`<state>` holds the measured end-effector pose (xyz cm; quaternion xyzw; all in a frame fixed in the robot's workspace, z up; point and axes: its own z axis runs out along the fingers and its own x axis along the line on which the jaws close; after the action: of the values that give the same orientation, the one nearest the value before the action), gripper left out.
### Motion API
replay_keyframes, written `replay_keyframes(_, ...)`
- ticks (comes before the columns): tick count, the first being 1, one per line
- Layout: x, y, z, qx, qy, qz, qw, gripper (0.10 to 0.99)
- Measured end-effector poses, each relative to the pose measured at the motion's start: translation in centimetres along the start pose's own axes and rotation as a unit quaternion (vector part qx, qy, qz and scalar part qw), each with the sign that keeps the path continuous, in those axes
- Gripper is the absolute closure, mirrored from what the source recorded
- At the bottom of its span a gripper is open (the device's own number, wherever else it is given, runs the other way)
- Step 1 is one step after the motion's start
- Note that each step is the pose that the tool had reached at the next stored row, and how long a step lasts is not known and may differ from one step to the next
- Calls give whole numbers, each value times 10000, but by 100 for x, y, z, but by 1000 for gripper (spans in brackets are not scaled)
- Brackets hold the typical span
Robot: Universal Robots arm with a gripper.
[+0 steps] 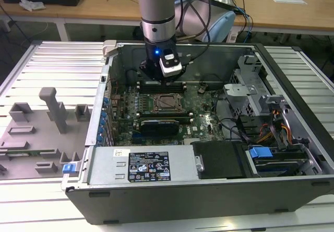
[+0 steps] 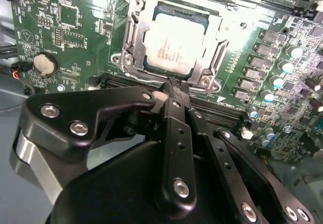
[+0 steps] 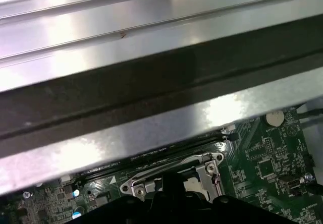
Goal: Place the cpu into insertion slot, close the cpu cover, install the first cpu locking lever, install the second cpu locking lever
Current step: 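Install the first cpu locking lever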
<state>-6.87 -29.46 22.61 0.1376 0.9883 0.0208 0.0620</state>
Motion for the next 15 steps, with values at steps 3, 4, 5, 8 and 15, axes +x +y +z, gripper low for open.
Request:
replay_keyframes(3, -71, -5, 8, 24, 87, -3, 10000, 980)
replay_keyframes(4, -90, -10, 10, 33, 118, -4, 9999, 980)
replay_keyframes(5, -99, -20, 11, 38, 138, -5, 9999, 980)
replay_keyframes(8, -122, -98, 9, 45, 160, -9, 9999, 980)
replay_keyframes(15, -180, -300, 7, 63, 211, -17, 9998, 980)
